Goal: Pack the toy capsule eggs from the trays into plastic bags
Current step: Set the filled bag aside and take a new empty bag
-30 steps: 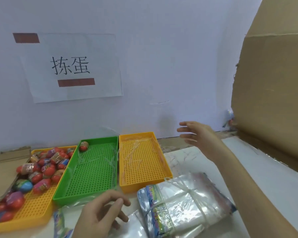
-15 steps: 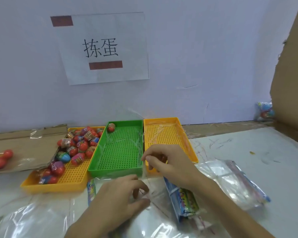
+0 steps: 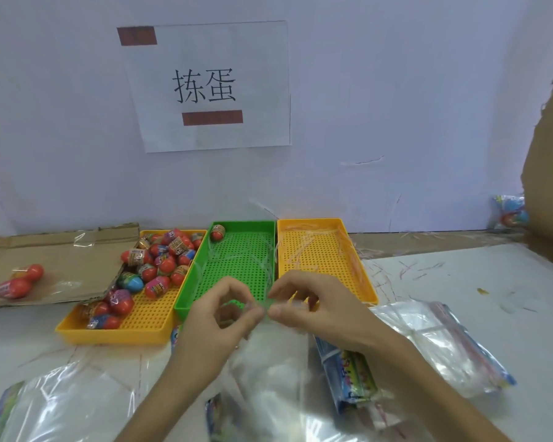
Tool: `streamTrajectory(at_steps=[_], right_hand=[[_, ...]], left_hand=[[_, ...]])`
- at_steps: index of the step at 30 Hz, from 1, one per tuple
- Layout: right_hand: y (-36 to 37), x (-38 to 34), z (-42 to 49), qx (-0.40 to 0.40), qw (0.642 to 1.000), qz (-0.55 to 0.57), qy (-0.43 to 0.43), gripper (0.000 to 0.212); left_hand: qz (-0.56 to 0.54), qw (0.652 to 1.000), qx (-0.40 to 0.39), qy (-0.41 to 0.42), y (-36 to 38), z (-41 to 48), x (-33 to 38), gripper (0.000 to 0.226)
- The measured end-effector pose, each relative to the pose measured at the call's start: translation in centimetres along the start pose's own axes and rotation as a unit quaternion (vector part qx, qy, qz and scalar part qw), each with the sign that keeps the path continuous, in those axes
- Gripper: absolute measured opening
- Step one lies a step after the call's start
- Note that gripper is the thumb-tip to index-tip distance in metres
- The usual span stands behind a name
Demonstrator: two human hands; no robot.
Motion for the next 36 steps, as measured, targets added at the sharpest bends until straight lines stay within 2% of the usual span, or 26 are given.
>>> streamTrajectory(at_steps=[3,7,10,16,18,20,23,26,30,33,35,36], right_hand=[[-0.1,0.0,0.0,0.003,1.000,0.024,-0.003,0.018],[-1.6,0.5,0.1,0.059,0.990,0.129,0.005,0.011],[-2.7,1.2,0.0,0.100,0.985,0.140,0.023,0.020],[-2.4,1.2,0.1,0.107,0.990,0.088,0.038,0.029],[-3.4,1.4,0.0,0.157,0.983,0.092,0.035,0.026],[-5.1,1.8,-0.7,0.240,0.963,0.121,0.035,0.023],[-7.8,2.3,-2.4,0.362,0.918,0.157,0.036,0.018],[-9.0,2.9,-3.3,0.411,0.894,0.176,0.037,0.015],[-8.6,3.6,-3.0,0.389,0.889,0.232,0.061,0.009],[-7.5,3.9,-2.3,0.343,0.872,0.338,0.091,0.013],[-6.6,3.9,-1.6,0.296,0.854,0.415,0.104,0.019],[-6.3,4.0,-1.3,0.270,0.849,0.443,0.103,0.014]], left_hand=[[-0.092,0.994,0.048,-0.029,-0.8,-0.1,-0.3,0.034],[-0.169,0.975,0.021,-0.144,0.2,-0.5,-2.4,0.061],[-0.195,0.967,-0.013,-0.165,1.1,-0.7,-2.7,0.042],[-0.149,0.983,-0.017,-0.110,0.8,-0.3,-1.9,0.030],[-0.130,0.985,-0.032,-0.108,0.7,-0.2,-1.9,0.032],[-0.111,0.982,-0.080,-0.127,1.2,-0.3,-2.2,0.030],[0.047,0.977,-0.168,-0.119,2.3,-0.6,-2.2,0.032],[0.191,0.960,-0.186,-0.083,3.0,-1.0,-2.4,0.028],[0.218,0.955,-0.195,-0.055,4.3,-1.3,-2.3,0.032],[0.247,0.947,-0.205,-0.017,5.2,-1.6,-1.7,0.033],[0.253,0.948,-0.194,-0.020,5.0,-1.6,-1.6,0.044],[0.258,0.949,-0.178,-0.026,4.6,-1.4,-1.6,0.055]])
Point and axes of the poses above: each hand's wrist, its own z-axis towards the middle knuckle, its own y-axis out of the palm, x = y × z, the point moved 9 cm from there along z, towards the middle knuckle, and after that the axes turned 4 degrees about -x, right-handed, at the moved point
